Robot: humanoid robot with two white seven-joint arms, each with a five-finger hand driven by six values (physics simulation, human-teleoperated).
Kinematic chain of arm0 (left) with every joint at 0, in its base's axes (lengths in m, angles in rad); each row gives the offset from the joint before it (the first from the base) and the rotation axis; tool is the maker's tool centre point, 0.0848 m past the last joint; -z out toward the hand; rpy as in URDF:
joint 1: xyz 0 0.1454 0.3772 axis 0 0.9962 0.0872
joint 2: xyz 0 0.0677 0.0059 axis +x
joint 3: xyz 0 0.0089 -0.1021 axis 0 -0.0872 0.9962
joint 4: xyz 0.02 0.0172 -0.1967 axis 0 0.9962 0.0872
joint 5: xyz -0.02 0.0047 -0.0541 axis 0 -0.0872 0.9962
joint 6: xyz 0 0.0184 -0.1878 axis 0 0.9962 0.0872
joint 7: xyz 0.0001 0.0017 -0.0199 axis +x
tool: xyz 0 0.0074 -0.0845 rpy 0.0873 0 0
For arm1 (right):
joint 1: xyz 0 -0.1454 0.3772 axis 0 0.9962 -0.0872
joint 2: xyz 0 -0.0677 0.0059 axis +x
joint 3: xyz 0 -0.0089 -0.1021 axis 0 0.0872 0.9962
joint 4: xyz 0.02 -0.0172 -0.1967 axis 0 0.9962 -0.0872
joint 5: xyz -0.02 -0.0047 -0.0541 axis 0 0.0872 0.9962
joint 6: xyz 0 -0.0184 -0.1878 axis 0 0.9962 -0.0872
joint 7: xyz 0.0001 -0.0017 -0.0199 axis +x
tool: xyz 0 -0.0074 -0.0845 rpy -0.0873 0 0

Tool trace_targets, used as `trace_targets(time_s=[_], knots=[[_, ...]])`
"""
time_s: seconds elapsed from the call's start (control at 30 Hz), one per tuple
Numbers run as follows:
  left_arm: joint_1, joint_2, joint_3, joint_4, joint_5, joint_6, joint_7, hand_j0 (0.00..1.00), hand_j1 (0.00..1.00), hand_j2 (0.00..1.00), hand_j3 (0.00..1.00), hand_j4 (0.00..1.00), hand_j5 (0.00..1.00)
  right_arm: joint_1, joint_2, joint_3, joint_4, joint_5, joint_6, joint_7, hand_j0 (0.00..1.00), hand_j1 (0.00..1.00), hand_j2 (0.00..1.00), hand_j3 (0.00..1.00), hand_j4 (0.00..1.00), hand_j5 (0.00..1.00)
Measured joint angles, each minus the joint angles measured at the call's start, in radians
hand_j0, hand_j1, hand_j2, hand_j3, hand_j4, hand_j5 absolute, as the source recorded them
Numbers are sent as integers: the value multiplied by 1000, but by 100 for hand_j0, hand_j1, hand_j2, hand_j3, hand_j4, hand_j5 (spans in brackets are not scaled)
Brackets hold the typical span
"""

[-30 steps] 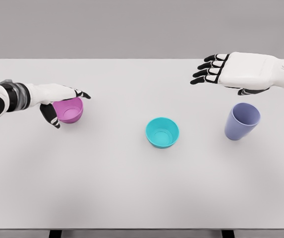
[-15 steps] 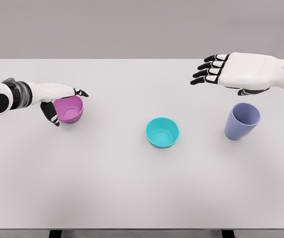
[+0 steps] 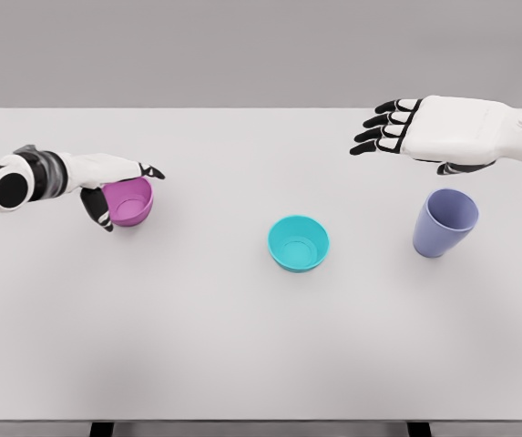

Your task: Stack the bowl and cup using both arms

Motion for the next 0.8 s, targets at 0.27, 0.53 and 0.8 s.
trace_targets(time_s=[0.27,0.53,0.8], knots=[[5,-6,0,2,-9,0,0,100,100,100,100,100,100,0,1,0,0,0,0,0,100,100,100,100,100,100],[6,-11,0,13,-12,1,0,93,93,93,93,93,93,2,0,0,0,0,0,0,100,100,100,100,100,100],[8,-11,0,15,-11,3,-1,76,76,76,76,76,76,9,0,0,0,0,0,0,100,100,100,100,100,100]])
